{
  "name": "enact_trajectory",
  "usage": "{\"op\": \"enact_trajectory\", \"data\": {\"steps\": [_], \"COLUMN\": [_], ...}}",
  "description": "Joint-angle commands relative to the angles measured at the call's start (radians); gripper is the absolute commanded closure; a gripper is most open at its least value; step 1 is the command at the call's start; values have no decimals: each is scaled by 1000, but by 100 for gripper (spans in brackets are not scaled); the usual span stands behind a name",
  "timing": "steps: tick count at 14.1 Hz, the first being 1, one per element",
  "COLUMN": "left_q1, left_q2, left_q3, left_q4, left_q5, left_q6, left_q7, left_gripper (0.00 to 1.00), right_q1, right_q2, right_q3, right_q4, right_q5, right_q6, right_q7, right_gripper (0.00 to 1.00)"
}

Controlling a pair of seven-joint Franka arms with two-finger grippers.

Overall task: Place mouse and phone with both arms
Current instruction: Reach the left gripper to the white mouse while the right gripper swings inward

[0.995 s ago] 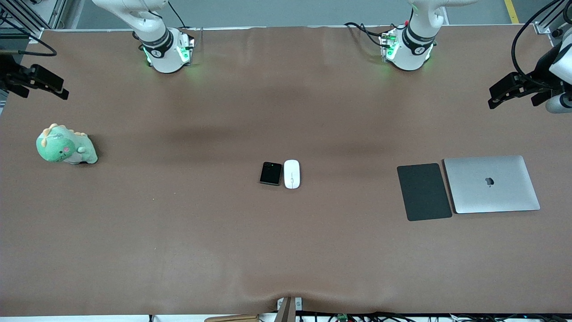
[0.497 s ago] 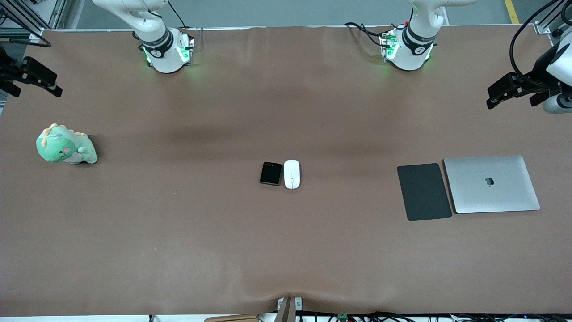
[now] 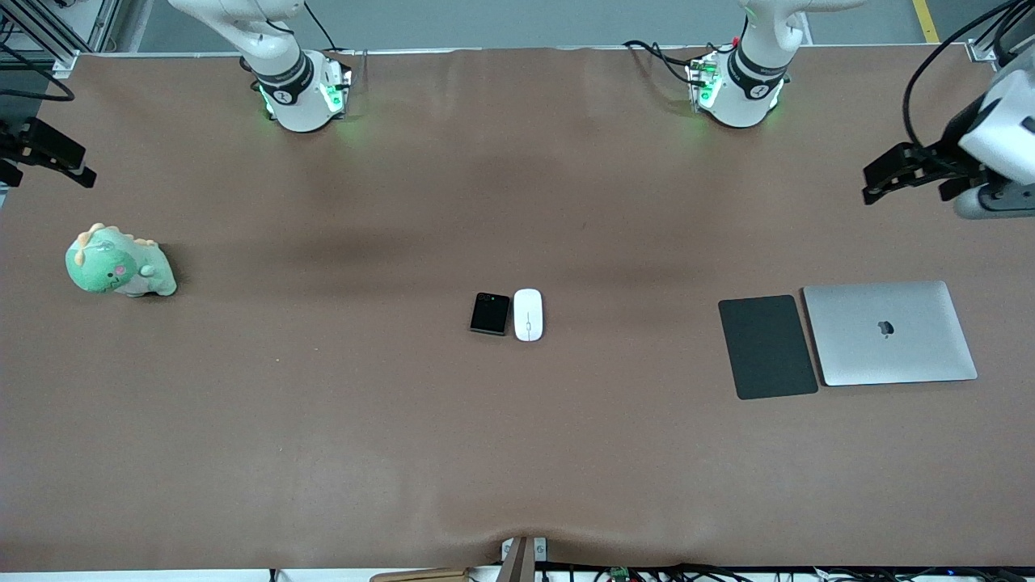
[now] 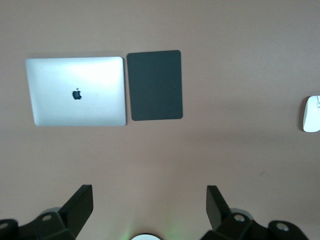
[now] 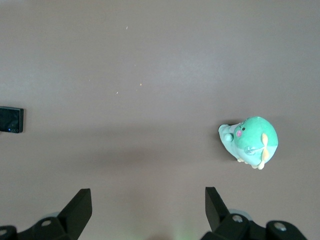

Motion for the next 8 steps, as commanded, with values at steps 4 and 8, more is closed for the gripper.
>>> {"op": "enact_trajectory", "data": {"steps": [4, 8], "left_q1": [-58, -176], "left_q2": [129, 229], "left_q3": [-112, -123], "left_q4": [15, 15], "left_q5": [-13, 5], "left_q6": [65, 191], "left_q7": [-126, -296], "left_gripper": [0, 0], "right_q1": [-6, 70], "right_q2": [54, 73], "right_q3": [5, 8], "right_q4": [0, 29], "right_q5": [11, 5], "right_q6": [4, 4], "right_q7": [-3, 11], "right_gripper": [0, 0]}}
